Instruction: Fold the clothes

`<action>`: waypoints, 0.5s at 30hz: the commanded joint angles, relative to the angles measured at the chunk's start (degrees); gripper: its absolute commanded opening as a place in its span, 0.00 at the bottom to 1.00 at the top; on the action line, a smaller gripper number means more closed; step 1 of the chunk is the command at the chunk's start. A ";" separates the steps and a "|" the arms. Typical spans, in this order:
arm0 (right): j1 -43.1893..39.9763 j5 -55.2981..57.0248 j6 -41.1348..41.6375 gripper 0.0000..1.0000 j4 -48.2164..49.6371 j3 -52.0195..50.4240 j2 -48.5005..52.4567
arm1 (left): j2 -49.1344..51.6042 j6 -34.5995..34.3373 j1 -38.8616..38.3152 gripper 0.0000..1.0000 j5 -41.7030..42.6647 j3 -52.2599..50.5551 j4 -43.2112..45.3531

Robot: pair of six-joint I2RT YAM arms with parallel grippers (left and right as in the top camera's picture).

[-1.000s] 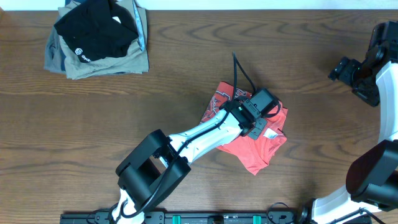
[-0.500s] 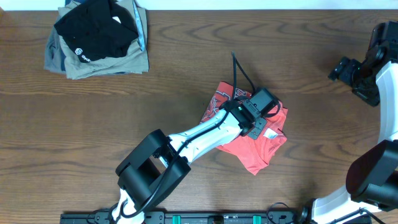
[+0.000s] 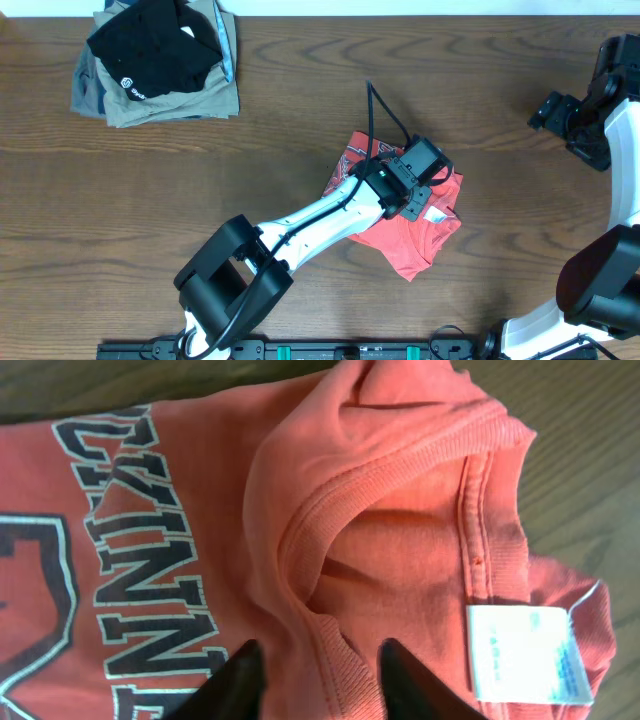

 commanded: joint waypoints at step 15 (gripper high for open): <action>0.44 0.39 -0.72 0.99 -0.04 0.52 -0.09 | 0.63 -0.22 -0.83 0.35 -0.09 0.79 8.90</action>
